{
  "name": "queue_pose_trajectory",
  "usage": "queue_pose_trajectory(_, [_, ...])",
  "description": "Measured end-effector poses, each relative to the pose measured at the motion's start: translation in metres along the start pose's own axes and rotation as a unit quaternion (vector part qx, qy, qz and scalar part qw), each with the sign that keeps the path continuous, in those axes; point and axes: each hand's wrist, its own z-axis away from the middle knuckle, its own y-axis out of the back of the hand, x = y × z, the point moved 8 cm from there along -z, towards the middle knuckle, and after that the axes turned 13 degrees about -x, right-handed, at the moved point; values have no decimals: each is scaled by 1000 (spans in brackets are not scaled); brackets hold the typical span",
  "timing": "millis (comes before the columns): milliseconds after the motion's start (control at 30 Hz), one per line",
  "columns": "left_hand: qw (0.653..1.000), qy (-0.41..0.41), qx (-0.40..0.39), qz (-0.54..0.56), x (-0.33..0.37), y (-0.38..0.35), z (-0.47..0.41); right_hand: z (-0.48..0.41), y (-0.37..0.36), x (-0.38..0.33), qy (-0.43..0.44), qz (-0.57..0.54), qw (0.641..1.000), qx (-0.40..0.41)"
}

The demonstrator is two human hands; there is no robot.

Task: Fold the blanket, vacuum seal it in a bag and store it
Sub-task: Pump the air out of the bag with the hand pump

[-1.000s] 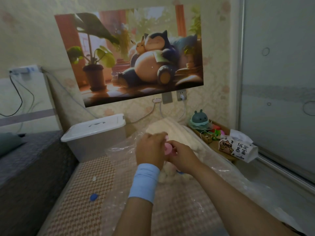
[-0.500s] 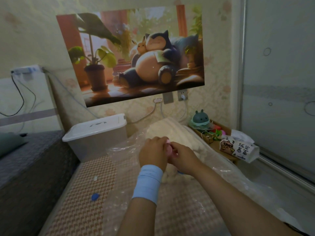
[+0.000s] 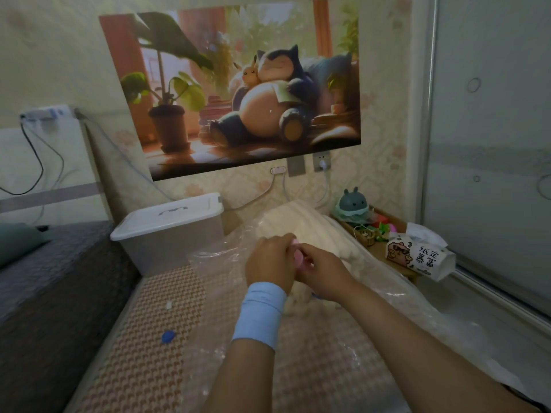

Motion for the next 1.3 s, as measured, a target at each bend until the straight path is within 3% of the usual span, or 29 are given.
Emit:
queue_pose_trajectory(67, [993, -27, 116, -3, 10, 31, 10, 0, 2, 2, -2, -9, 1000, 7])
queue_pose_trajectory(167, [924, -82, 373, -9, 21, 96, 39, -2, 5, 7, -9, -19, 1000, 3])
queue_pose_trajectory(233, [909, -86, 409, -5, 18, 109, 42, -3, 4, 8, -11, -11, 1000, -3])
queue_pose_trajectory(333, [946, -24, 322, 17, 1, 79, 30, -4, -2, 5, -5, 3, 1000, -9])
queue_pose_trajectory(433, [996, 45, 67, 36, -15, 14, 5, -4, -5, 0, -6, 20, 1000, -2])
queue_pose_trajectory(467, [998, 54, -7, 30, -16, -2, 1, -4, -7, -3, -4, 23, 1000, -1])
queue_pose_trajectory(533, [997, 57, -44, 20, -14, -5, 1, -4, -7, -5, 0, 23, 1000, 1])
queue_pose_trajectory(567, [998, 53, -8, 20, -12, 7, 2, -4, -7, -4, -1, 19, 1000, 4])
queue_pose_trajectory(633, [987, 34, 156, 17, -4, 53, 14, -5, -3, 1, -9, 1, 1000, 7])
queue_pose_trajectory(700, [944, -15, 329, 12, 8, 101, 36, -5, 0, 5, -13, -13, 1000, 5])
queue_pose_trajectory(767, [919, -66, 389, 3, 17, 121, 46, -6, 1, 7, -11, -16, 1000, 3])
queue_pose_trajectory(867, [946, -45, 320, 22, 9, 94, 34, -5, -1, 7, -9, -5, 1000, -7])
queue_pose_trajectory(933, [986, 15, 162, 26, -5, 45, 13, -5, -2, 6, -10, 3, 1000, -8])
queue_pose_trajectory(1000, [998, 56, -11, 2, -7, -1, 2, -2, -2, 1, -5, 8, 1000, -7])
queue_pose_trajectory(1067, [995, 82, -63, -18, -4, -12, 3, 0, -3, -1, -2, 11, 1000, -11])
queue_pose_trajectory(1133, [996, 77, 17, -47, 6, 12, 7, 2, 0, 0, -3, 2, 1000, -6])
queue_pose_trajectory(1200, [983, 33, 179, -37, 22, 57, 20, 1, 4, 6, -9, -24, 1000, 0])
queue_pose_trajectory(1300, [919, -57, 387, -44, 39, 108, 43, 0, 9, 9, -14, -22, 1000, -3])
